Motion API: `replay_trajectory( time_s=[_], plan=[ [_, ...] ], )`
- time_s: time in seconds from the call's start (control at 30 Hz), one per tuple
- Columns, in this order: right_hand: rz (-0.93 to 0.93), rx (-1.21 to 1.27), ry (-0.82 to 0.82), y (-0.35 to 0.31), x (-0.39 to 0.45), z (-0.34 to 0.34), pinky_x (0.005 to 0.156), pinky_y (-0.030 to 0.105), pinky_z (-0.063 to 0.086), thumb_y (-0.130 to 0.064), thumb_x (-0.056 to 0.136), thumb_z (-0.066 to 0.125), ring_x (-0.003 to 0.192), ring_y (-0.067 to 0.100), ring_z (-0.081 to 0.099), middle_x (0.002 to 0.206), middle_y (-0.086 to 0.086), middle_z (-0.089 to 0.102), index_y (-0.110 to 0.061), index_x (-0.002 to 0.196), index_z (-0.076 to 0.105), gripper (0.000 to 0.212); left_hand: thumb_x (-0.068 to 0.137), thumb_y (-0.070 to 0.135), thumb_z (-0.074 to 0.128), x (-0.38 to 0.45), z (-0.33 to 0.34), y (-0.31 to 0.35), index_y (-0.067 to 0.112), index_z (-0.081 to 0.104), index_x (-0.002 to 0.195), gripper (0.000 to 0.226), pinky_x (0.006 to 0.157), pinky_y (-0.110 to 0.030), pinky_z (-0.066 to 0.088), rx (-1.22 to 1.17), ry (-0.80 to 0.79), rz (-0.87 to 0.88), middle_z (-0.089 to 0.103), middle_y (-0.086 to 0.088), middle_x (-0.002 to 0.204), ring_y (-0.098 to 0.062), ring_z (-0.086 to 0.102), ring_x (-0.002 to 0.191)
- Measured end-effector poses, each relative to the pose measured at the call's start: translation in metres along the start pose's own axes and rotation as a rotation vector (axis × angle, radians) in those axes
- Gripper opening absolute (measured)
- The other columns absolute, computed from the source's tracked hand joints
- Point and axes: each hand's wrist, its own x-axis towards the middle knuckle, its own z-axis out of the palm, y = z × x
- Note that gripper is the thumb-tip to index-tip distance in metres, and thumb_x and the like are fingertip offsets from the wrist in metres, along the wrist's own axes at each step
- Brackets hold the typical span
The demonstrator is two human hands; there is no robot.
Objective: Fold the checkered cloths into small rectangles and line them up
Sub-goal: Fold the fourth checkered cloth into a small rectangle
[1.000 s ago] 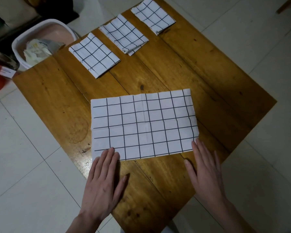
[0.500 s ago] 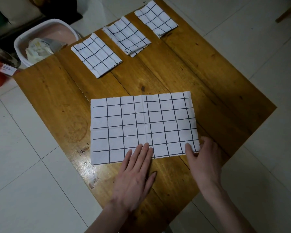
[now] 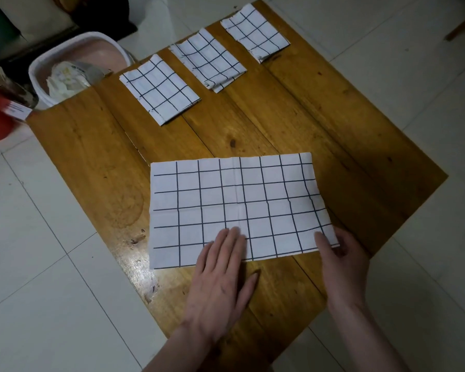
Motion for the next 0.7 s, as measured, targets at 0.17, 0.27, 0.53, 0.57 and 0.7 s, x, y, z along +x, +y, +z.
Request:
replay_trajectory(
  time_s=[0.17,0.27,0.53,0.57,0.7],
  plan=[
    [-0.085,-0.009,0.074,-0.012,-0.007,-0.018,0.068,0.014,0.054,-0.018,0.099,0.070,0.079,-0.016,0.066,0.098,-0.014,0.071,-0.027,0.112,0.068,0.016,0.110,0.060,0.024,0.031,-0.008,0.004,0.017,0.006,0.168,0.074,0.130,-0.045,0.013,0.001,0.019,-0.035,0.008,-0.001,0.176,-0.020,0.000,0.163],
    [-0.109,0.011,0.088,-0.020,-0.011,-0.022,0.065,0.005,0.052,-0.016,0.098,0.070,0.078,-0.019,0.065,0.095,-0.015,0.071,-0.027,0.113,0.069,0.019,0.110,0.062,0.017,0.042,0.001,0.009,0.017,0.014,0.168,0.074,0.128,-0.050,0.024,0.027,-0.057,-0.019,0.011,-0.002,0.175,-0.024,0.006,0.162],
    [-0.154,0.140,0.014,-0.039,-0.043,0.000,0.066,0.007,0.049,-0.025,0.096,0.075,0.078,0.000,0.069,0.085,-0.008,0.077,-0.036,0.090,0.075,0.013,0.110,0.062,0.020,0.042,0.005,0.017,0.018,0.018,0.167,0.073,0.129,-0.047,0.018,-0.002,-0.022,-0.025,0.016,-0.001,0.175,-0.022,0.011,0.162],
    [-0.195,0.107,0.007,-0.042,-0.049,0.004,0.064,0.007,0.046,-0.037,0.095,0.076,0.074,0.004,0.065,0.083,-0.004,0.073,-0.041,0.090,0.074,0.007,0.110,0.062,0.021,0.040,0.004,0.016,0.019,0.015,0.168,0.072,0.129,-0.046,0.015,-0.010,-0.017,-0.018,0.013,0.001,0.175,-0.020,0.006,0.163],
    [-0.338,0.033,-0.079,-0.048,-0.068,0.022,0.082,0.006,0.049,-0.056,0.092,0.055,0.105,-0.002,0.066,0.117,-0.017,0.070,-0.064,0.112,0.067,0.025,0.111,0.059,0.028,0.027,-0.007,0.003,0.020,0.016,0.168,0.070,0.130,-0.046,0.018,-0.069,0.023,-0.044,0.014,0.003,0.175,-0.017,0.006,0.162]
  ],
)
